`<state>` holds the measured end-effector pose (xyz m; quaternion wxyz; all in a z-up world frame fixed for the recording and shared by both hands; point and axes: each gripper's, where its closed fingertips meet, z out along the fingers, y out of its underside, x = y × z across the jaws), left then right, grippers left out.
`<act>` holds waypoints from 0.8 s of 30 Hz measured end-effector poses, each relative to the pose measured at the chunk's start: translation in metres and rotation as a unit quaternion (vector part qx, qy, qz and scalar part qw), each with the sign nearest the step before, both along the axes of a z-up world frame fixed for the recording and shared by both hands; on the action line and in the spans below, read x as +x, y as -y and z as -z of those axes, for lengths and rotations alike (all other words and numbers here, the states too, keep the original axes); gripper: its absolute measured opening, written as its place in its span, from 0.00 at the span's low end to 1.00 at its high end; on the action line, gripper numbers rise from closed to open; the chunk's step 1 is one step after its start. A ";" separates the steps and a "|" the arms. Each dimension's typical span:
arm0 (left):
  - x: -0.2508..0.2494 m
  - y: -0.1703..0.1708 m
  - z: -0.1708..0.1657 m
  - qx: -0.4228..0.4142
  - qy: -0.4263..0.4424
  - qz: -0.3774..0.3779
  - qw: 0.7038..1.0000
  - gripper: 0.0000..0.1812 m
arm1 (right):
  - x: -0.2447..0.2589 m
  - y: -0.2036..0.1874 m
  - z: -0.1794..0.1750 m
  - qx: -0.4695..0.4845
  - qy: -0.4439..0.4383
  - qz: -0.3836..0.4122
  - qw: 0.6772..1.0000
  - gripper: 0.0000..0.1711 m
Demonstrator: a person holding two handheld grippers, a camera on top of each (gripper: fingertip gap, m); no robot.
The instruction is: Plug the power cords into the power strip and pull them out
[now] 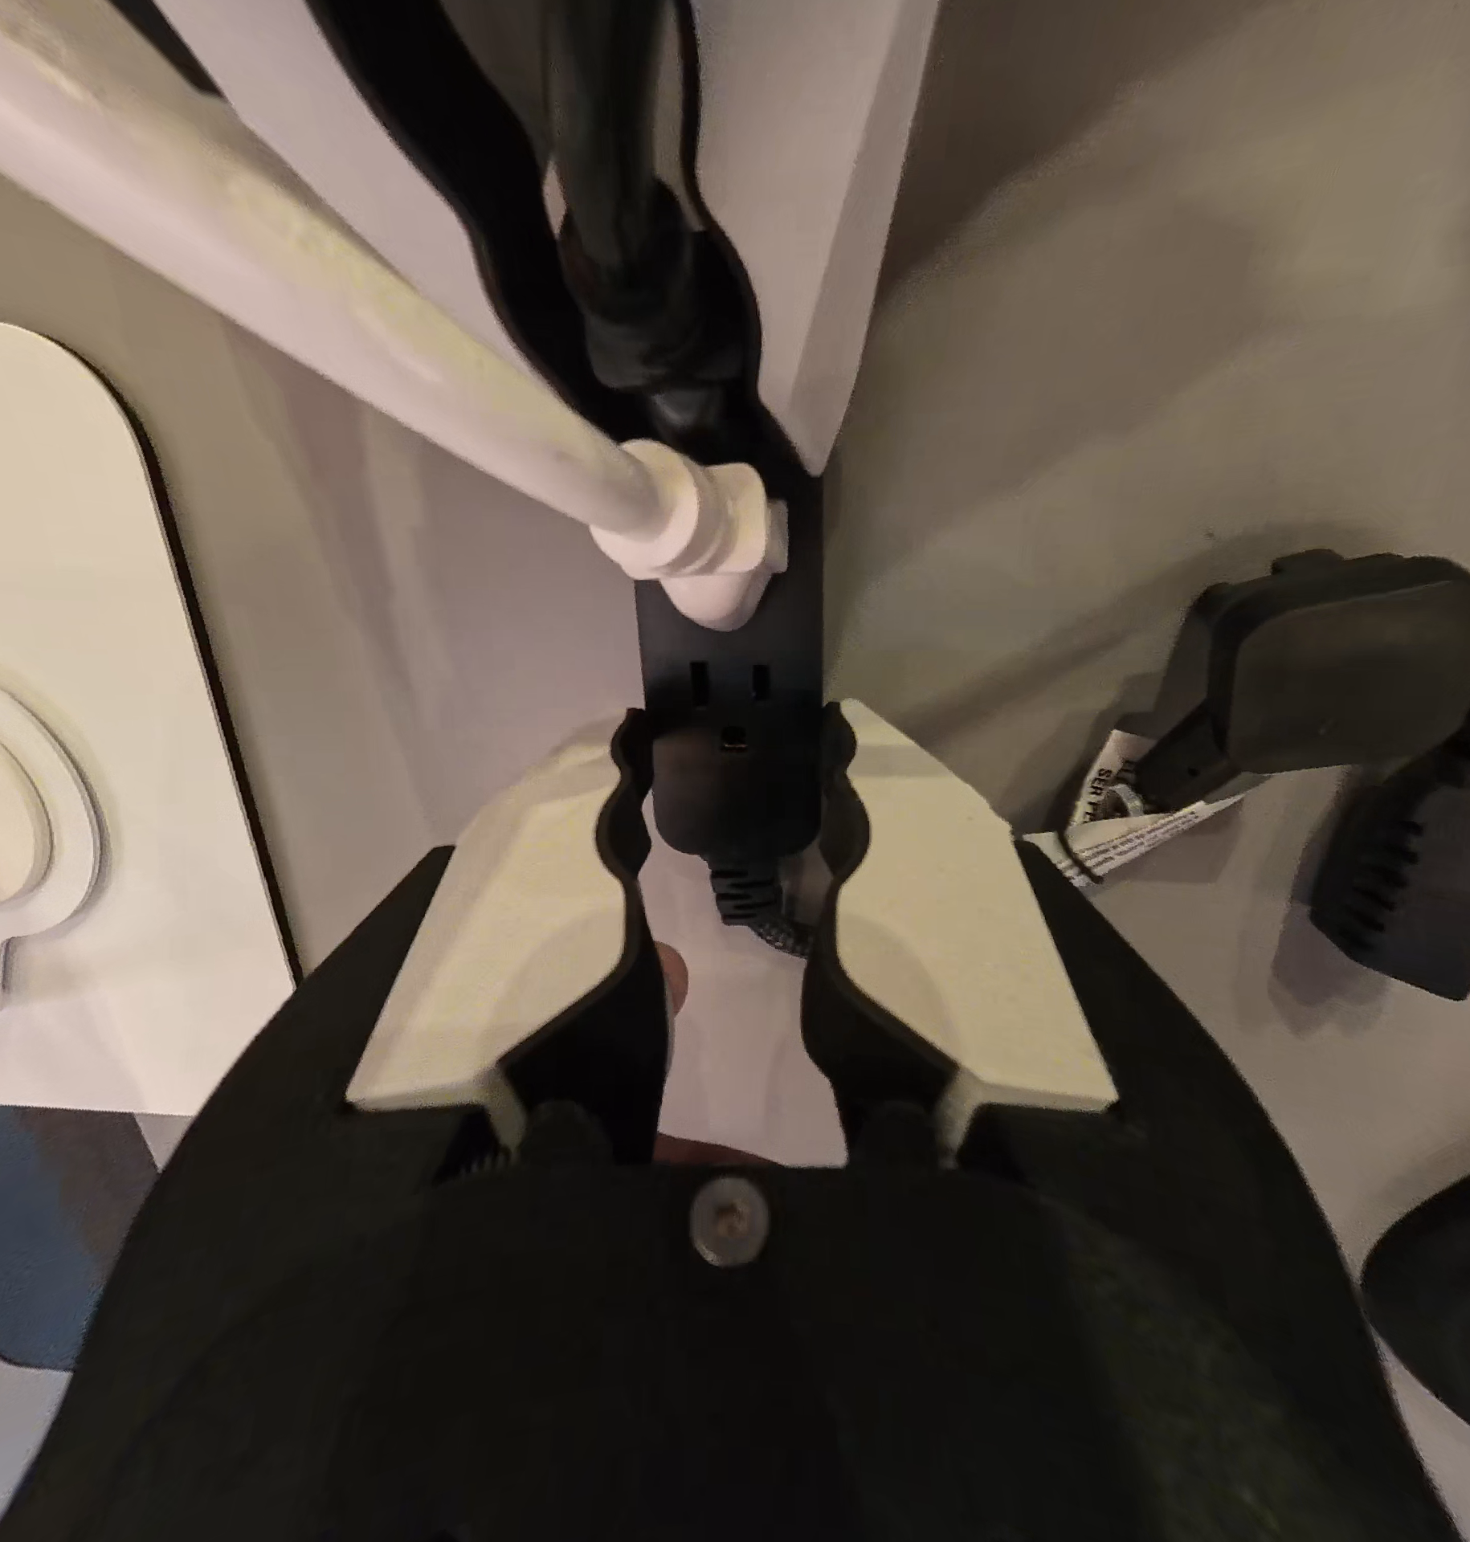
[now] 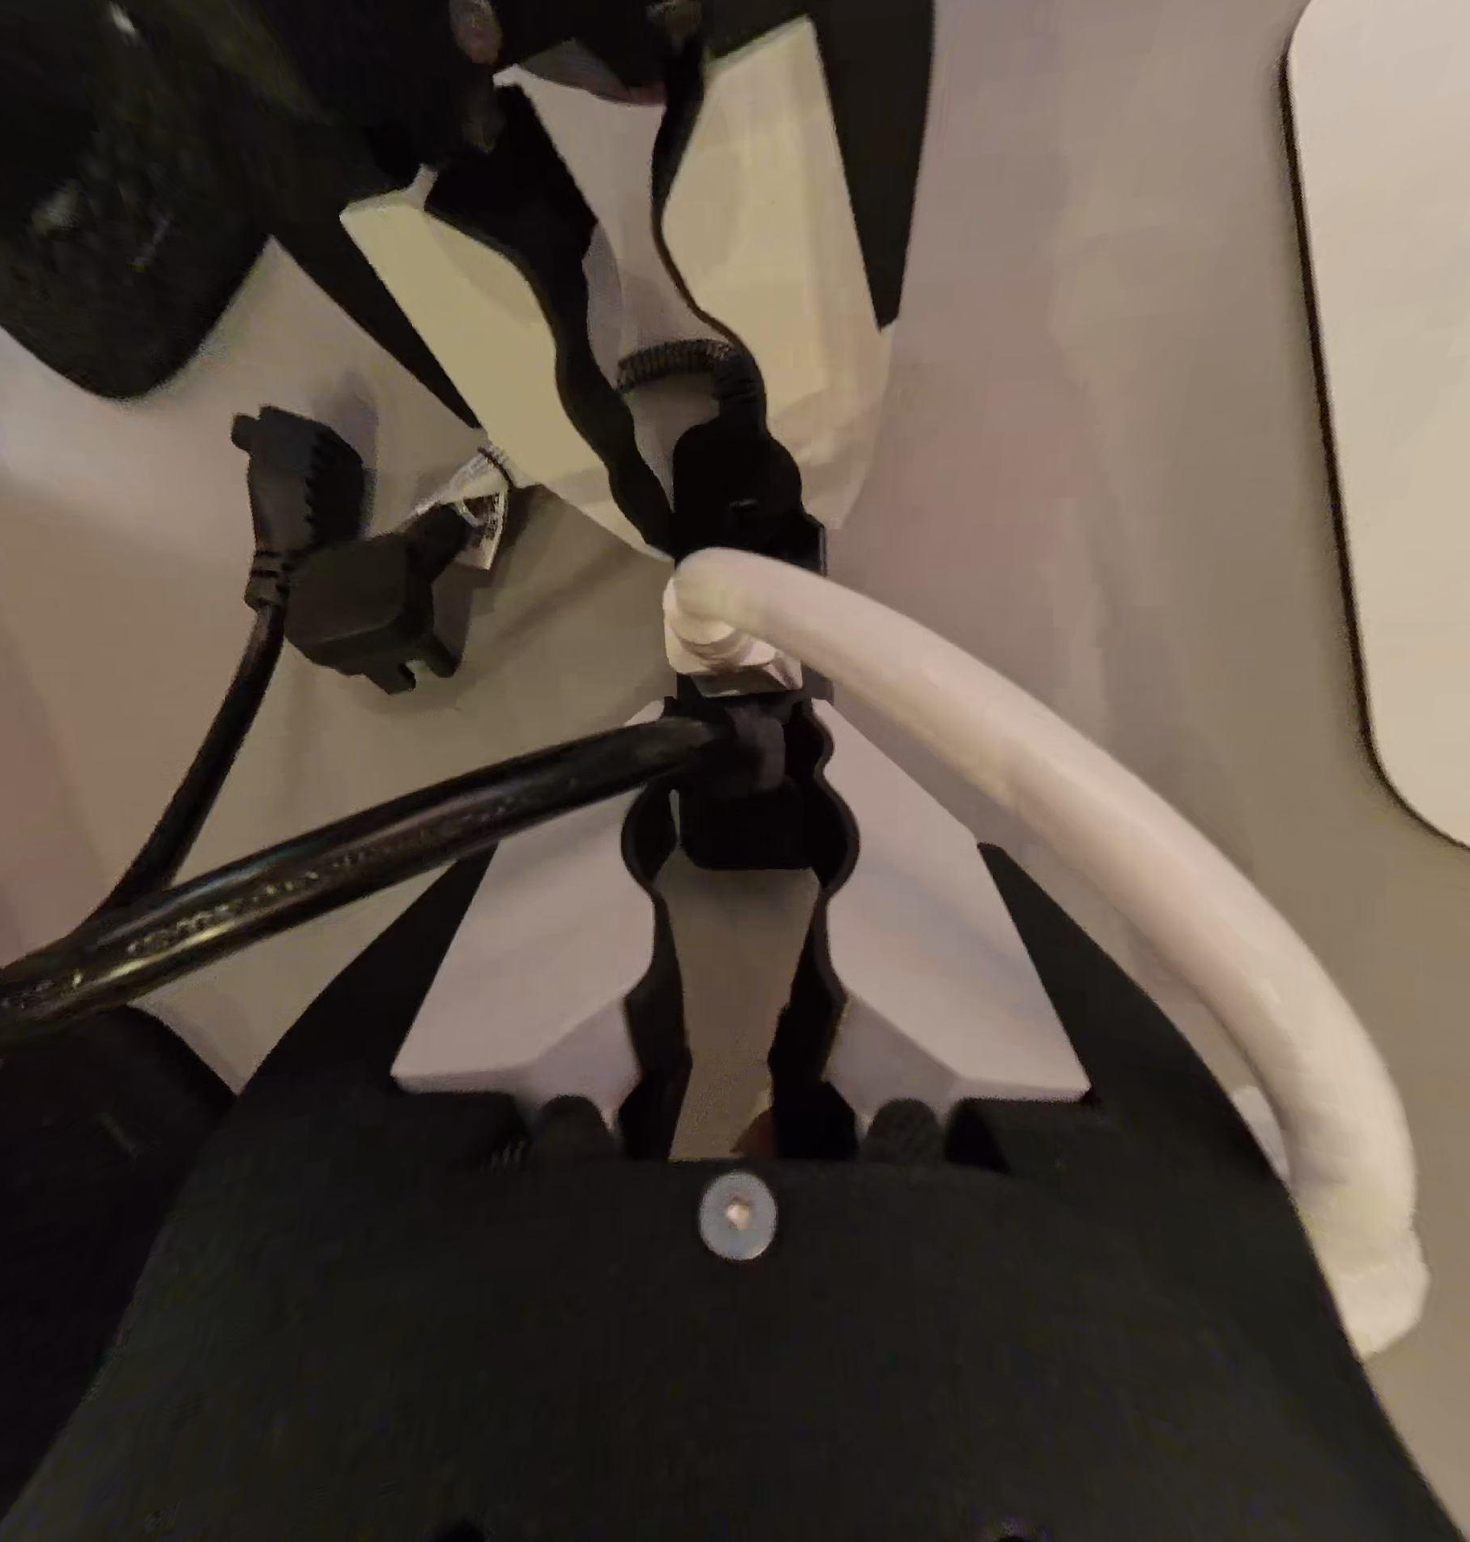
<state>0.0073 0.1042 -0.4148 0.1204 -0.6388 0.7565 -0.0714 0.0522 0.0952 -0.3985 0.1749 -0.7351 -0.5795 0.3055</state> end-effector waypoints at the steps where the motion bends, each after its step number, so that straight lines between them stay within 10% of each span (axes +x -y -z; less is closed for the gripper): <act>1: 0.000 0.000 0.000 0.001 0.001 -0.001 1.000 0.21 | 0.000 0.000 0.000 -0.004 -0.007 0.007 1.000 0.13; 14: 0.002 0.000 0.002 0.016 -0.019 0.001 1.000 0.22 | 0.002 0.003 0.001 0.293 0.088 -0.026 0.952 0.13; 24: 0.008 0.001 0.007 0.032 -0.017 0.014 0.999 0.23 | 0.002 0.007 0.001 0.189 0.045 0.010 0.981 0.12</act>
